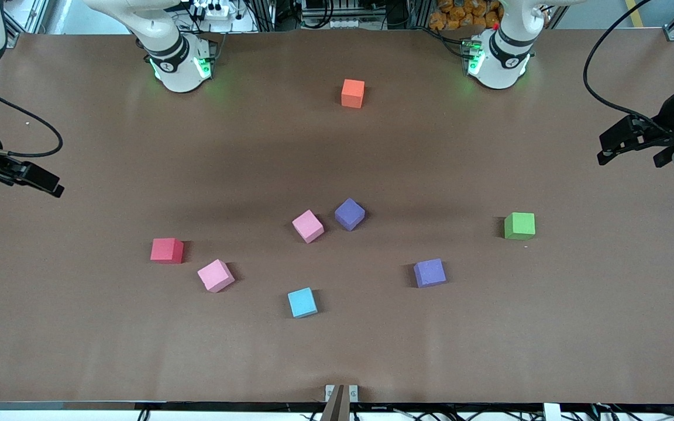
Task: Arrange blocks into number 1
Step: 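Lower the right gripper to pink while the left gripper lowers to purple, then grasp the pink cube with the right gripper while the left gripper grasps purple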
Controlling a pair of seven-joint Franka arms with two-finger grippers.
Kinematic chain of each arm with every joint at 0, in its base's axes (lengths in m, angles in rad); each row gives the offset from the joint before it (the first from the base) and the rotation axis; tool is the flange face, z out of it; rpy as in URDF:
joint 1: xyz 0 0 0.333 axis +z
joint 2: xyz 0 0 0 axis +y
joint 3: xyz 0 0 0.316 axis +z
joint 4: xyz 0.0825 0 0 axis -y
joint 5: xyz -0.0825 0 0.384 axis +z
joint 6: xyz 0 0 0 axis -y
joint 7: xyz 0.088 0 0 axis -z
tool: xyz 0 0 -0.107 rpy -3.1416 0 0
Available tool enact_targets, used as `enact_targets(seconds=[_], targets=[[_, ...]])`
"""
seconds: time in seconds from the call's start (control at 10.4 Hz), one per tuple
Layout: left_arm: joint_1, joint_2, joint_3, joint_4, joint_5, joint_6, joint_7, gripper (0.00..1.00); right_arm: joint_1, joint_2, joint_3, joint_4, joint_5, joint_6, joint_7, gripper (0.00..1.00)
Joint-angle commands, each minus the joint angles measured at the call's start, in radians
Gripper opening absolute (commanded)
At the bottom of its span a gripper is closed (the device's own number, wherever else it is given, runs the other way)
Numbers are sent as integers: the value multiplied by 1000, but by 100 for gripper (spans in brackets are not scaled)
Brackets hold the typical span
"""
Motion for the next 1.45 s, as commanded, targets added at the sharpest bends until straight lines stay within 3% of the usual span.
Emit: enact_targets(seconds=[0.0, 0.19, 0.29, 0.58, 0.96, 1.16, 1.35], targets=[[-2, -17, 5, -10, -24, -29, -13, 100, 14, -5, -18, 2, 16, -11, -11, 100], [-16, 0, -9, -18, -29, -31, -9, 100, 14, -5, -18, 1, 16, -11, -11, 100], [-19, 23, -57, -18, -26, -27, -19, 100, 14, -5, -18, -1, 16, -11, -11, 100], [-114, 144, -108, -28, -30, 47, -106, 100, 24, 30, -16, -30, 27, 20, -11, 100], [-263, 301, -111, -25, -24, 172, -456, 100, 111, 171, -15, -85, 36, 214, -22, 100], [-332, 405, -111, -18, -30, 299, -621, 100, 131, 262, -14, -79, 146, 309, -78, 100], [-404, 520, -111, 10, -27, 427, -815, 100, 155, 335, -15, -75, 155, 405, -166, 100]])
